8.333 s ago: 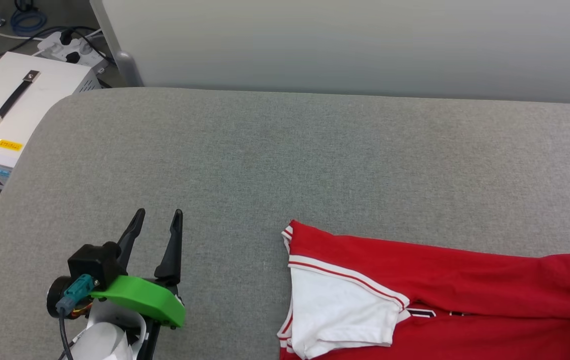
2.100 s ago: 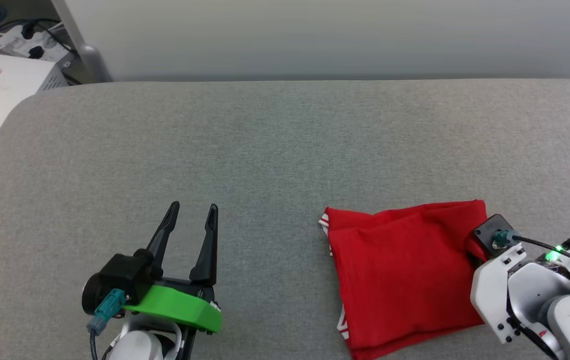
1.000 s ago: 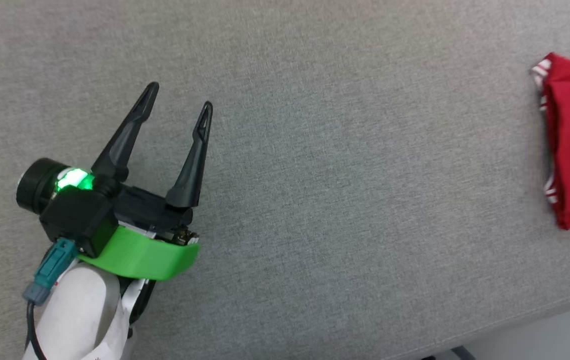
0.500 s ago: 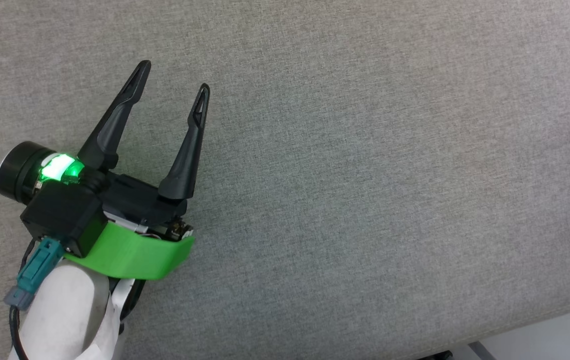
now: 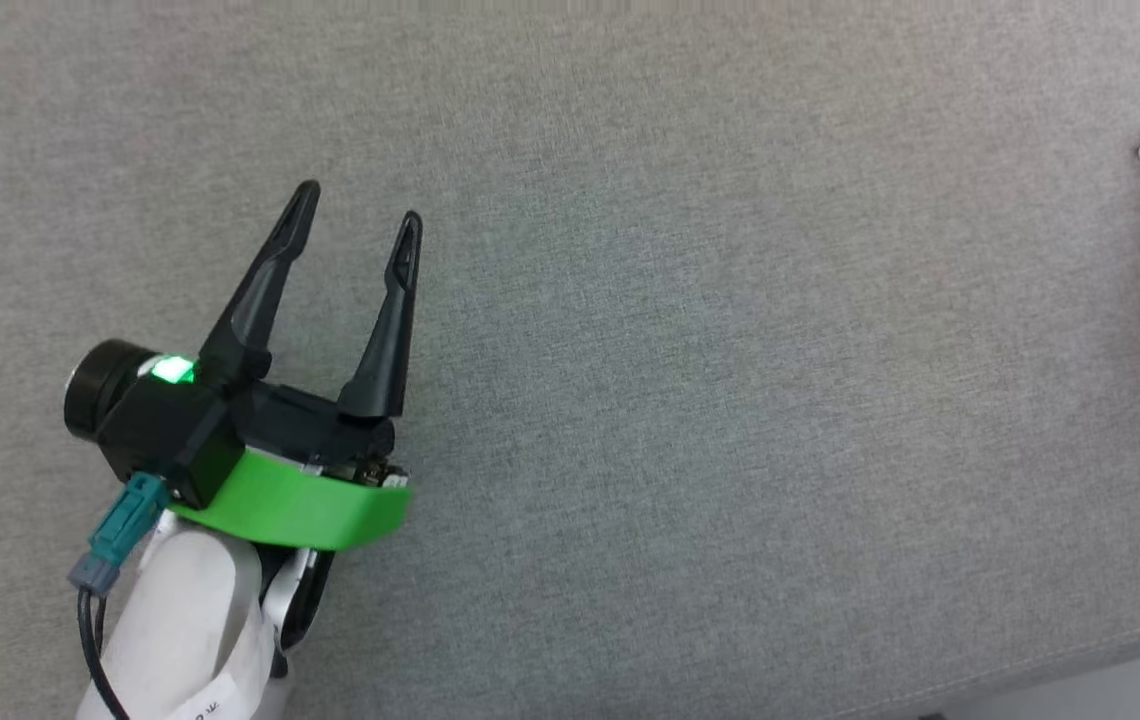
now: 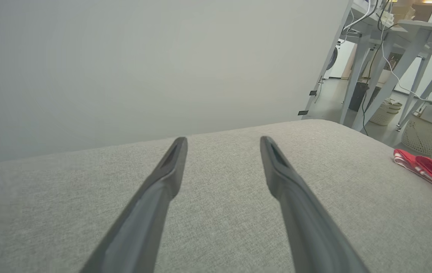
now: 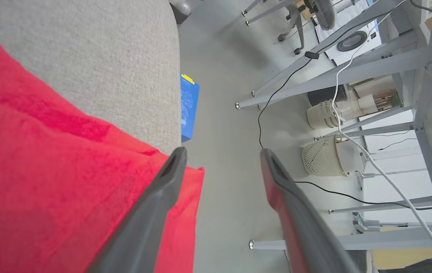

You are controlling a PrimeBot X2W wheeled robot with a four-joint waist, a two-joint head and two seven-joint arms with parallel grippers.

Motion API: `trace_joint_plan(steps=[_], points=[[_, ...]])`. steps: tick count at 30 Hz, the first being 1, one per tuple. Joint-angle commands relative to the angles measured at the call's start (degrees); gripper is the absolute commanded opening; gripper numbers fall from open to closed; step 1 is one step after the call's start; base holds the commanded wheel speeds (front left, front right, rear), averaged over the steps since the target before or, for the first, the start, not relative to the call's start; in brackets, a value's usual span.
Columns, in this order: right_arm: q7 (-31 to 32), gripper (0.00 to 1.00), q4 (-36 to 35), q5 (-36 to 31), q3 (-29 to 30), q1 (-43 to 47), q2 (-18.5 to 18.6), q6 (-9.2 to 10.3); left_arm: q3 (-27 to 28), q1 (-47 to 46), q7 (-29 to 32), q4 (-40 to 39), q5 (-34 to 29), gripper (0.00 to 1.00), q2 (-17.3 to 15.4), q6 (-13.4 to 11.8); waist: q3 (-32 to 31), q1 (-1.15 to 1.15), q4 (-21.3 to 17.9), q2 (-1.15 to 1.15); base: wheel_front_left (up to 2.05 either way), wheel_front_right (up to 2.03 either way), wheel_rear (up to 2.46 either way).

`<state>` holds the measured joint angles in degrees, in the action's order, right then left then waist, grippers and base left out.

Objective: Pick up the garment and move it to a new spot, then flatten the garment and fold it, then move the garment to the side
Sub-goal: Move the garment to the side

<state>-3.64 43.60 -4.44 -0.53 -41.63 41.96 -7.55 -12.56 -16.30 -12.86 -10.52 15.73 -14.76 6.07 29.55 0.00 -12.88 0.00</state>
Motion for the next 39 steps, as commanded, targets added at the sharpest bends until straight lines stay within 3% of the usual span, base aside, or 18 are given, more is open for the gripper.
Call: trace_joint_plan(steps=[1,6,14,24,30,39], points=[[-1.1,1.0,-1.2,1.3,-0.2,-1.0,-1.3,0.06,0.4,1.4,-0.7,1.3,0.6,1.0,0.4,-0.4,-6.2,0.0,2.5,0.0,0.0,0.0,0.0],[-3.3,1.0,-7.1,5.2,-1.7,1.0,-5.1,0.06,1.4,4.0,-1.7,5.4,1.7,1.0,2.0,-1.1,-12.3,0.0,5.2,0.0,0.0,0.0,0.0],[-2.6,1.0,-22.2,13.6,-0.6,10.5,-12.2,0.06,2.5,7.8,-2.1,9.7,1.6,1.0,4.0,-2.1,-19.6,0.0,9.9,0.0,0.0,0.0,0.0],[-2.4,1.0,-40.7,14.9,4.8,29.0,-25.6,0.06,4.8,12.4,-2.1,12.5,-0.2,1.0,6.9,-2.5,-24.4,0.0,13.8,0.0,0.0,0.0,0.0],[-3.2,1.0,-44.3,14.6,2.7,36.6,-31.5,0.06,6.4,13.9,-2.1,13.6,-2.0,1.0,8.4,-2.2,-25.5,0.0,14.7,0.0,0.0,0.0,0.0],[-7.8,1.0,-42.0,13.6,1.4,39.8,-35.5,0.06,8.4,14.8,-2.1,14.9,-3.8,1.0,10.3,-1.2,-25.3,0.0,15.0,0.0,0.0,0.0,0.0]])
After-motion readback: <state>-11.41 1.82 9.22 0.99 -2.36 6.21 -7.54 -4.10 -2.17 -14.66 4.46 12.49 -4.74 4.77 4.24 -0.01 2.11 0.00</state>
